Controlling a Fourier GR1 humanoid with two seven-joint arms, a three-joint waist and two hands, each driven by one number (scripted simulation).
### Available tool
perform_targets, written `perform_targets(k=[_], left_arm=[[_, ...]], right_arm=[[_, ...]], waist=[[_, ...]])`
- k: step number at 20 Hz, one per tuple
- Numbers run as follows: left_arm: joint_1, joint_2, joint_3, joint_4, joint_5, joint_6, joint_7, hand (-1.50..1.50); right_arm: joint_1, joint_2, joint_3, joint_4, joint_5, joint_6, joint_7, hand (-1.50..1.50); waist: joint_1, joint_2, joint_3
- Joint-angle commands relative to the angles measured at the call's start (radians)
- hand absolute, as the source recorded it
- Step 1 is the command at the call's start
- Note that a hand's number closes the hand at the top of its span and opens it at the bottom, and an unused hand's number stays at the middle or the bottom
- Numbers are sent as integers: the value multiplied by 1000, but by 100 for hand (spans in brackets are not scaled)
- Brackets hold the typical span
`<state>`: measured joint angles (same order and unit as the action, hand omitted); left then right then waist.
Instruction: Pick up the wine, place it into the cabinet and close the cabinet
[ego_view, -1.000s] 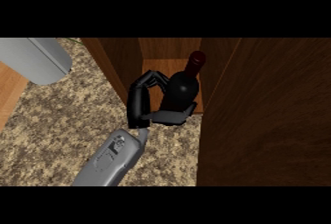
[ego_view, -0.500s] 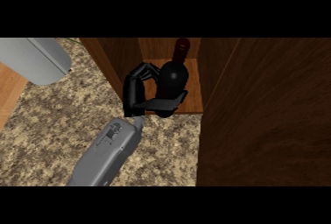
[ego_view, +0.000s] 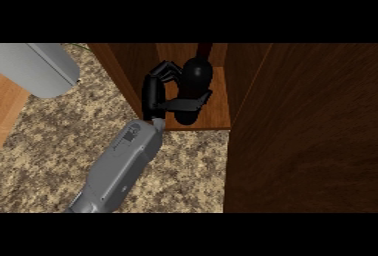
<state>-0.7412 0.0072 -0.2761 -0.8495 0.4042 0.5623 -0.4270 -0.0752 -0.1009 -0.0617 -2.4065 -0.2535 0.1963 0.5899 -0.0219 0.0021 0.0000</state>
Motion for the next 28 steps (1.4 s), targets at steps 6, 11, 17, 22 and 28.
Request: perform_targets(k=[6, 11, 17, 22, 28], left_arm=[[-108, -7, 73, 184, 7, -23, -61, 150], [-209, -7, 92, 305, 1, 13, -152, 150], [-282, -7, 174, 437, 15, 14, -239, 150], [-360, 11, 238, 520, 48, -46, -190, 150], [-364, -1, 324, 571, 117, -98, -249, 150]], right_arm=[[-35, -27, -30, -74, -104, -16, 74, -150], [76, 41, 66, -136, -17, 4, 13, -150], [32, 4, 24, -145, -88, -5, 66, -150], [35, 3, 25, -104, -83, 7, 32, -150], [55, 22, 64, -70, -60, 21, -8, -150]], waist=[[4, 1, 0], [-12, 2, 0], [-21, 6, -1], [-24, 8, 0], [-31, 13, 0]])
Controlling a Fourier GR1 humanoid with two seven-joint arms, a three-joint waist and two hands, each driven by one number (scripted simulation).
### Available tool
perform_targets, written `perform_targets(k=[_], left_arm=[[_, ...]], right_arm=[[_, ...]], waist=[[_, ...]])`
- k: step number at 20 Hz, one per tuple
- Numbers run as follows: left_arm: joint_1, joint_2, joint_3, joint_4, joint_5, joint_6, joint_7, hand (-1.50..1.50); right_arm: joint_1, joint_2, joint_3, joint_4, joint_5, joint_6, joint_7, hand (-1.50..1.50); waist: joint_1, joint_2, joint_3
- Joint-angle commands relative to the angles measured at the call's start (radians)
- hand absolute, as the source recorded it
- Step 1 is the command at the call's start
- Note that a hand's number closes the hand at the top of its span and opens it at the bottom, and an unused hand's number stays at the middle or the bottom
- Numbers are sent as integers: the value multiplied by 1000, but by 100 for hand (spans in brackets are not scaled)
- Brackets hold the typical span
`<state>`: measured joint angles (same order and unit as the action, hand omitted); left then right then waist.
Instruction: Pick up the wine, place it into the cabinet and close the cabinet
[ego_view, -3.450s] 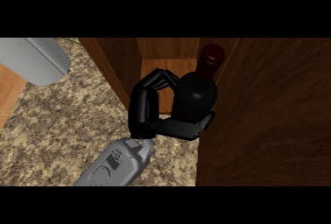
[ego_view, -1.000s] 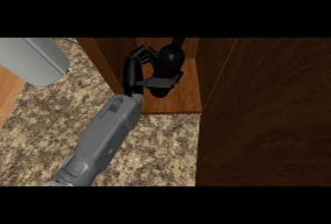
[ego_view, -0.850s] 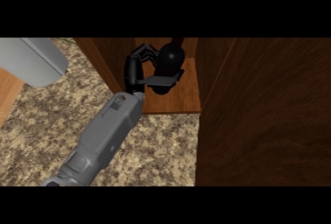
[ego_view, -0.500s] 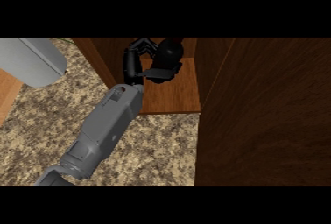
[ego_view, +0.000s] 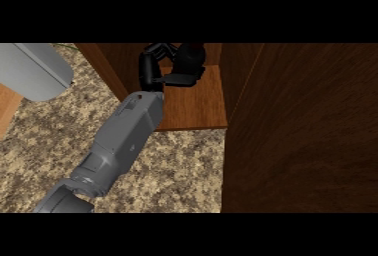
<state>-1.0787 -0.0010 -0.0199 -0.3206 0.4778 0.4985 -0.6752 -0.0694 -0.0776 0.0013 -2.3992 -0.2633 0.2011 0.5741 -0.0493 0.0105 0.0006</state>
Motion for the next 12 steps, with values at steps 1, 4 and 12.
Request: perform_targets(k=[1, 4, 12], left_arm=[[-2, 1, 70, 46, 55, -59, -36, 150], [-32, 43, 86, 71, 54, -81, -14, 150], [-63, 1, 76, 137, 46, -32, -71, 150]], right_arm=[[20, 5, 25, -99, -19, -3, 20, -150], [42, -12, -8, -100, -55, 11, 21, -150], [-10, 2, 18, -37, -27, 2, 3, -150]], waist=[[-8, 6, -2], [-5, 5, -1], [-7, 6, -1]])
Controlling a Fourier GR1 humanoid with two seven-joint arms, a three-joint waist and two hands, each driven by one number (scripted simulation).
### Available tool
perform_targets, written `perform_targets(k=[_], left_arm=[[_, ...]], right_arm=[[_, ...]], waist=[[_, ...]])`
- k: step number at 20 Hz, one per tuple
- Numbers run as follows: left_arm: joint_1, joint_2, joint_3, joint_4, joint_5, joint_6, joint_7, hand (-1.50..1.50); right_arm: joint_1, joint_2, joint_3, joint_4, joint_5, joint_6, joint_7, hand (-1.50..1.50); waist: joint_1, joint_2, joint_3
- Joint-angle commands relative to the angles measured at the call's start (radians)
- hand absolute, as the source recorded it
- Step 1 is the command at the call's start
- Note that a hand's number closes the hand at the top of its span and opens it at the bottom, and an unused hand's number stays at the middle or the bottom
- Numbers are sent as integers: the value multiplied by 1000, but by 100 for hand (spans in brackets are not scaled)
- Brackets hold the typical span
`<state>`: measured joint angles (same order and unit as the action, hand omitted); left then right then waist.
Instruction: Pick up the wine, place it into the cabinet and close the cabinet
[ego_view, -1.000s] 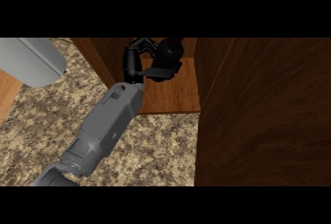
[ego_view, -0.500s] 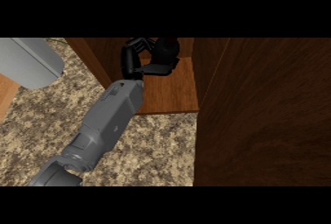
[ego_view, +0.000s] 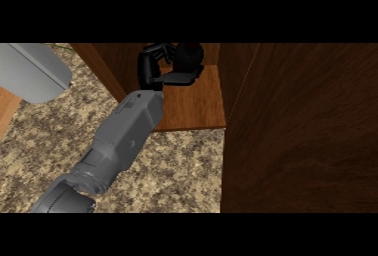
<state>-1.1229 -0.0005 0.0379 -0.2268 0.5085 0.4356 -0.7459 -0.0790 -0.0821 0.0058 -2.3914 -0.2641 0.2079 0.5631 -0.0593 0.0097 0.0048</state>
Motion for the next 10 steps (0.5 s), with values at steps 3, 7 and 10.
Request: perform_targets(k=[3, 7, 10], left_arm=[[-19, 22, 20, 72, -10, 19, 24, 150], [-6, 28, 22, 100, -23, 40, -15, -150], [6, 1, 21, 119, -28, 84, -32, -150]], right_arm=[[1, -4, -13, -53, -30, -15, 23, -150], [14, 6, 2, -71, -17, -23, 21, -150], [5, -7, -6, -48, -32, -1, 2, -150]], waist=[[9, 7, -5], [-6, 12, -6], [-11, 14, -5]])
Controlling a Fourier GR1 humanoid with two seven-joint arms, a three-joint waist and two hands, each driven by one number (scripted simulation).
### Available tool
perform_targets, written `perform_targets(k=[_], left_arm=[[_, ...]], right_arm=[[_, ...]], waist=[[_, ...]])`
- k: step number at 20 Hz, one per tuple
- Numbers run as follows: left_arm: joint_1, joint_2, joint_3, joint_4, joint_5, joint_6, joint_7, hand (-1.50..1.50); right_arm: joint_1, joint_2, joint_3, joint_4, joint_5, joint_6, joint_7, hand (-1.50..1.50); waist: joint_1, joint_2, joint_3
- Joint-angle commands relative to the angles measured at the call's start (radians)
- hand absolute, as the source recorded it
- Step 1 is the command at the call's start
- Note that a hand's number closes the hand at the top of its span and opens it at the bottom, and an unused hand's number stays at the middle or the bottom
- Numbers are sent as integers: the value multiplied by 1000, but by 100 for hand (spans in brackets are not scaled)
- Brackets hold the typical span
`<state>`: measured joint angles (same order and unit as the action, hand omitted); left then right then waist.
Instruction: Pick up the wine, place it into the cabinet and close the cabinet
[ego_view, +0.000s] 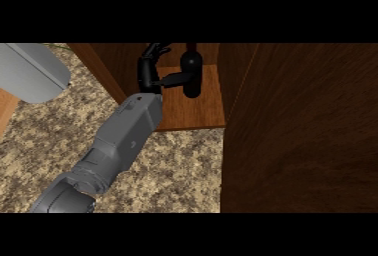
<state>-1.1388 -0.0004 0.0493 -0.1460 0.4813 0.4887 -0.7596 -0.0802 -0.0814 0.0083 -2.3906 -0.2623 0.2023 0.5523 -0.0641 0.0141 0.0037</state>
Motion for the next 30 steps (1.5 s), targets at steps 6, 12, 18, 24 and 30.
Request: perform_targets(k=[6, 12, 18, 24, 30], left_arm=[[42, 53, -14, 63, -43, 0, -1, -150], [78, 39, -3, 61, -48, 43, -70, -150], [88, 14, 22, 43, -35, 15, -100, -150], [104, 0, 15, 46, -45, -30, -123, -150], [99, 19, 7, 47, -66, -99, -125, -150]], right_arm=[[-4, -5, 5, -94, -25, -37, 69, -150], [20, 3, 13, -82, -32, -7, 13, -150], [-35, -4, 33, -83, -19, -38, 71, -150], [1, -8, 20, -54, -17, -20, 32, -150], [-25, 14, 52, 11, 27, -12, -27, -150]], waist=[[0, 8, -6], [-18, 15, -5], [-8, 13, -7], [-7, 10, -5], [6, 12, -5]])
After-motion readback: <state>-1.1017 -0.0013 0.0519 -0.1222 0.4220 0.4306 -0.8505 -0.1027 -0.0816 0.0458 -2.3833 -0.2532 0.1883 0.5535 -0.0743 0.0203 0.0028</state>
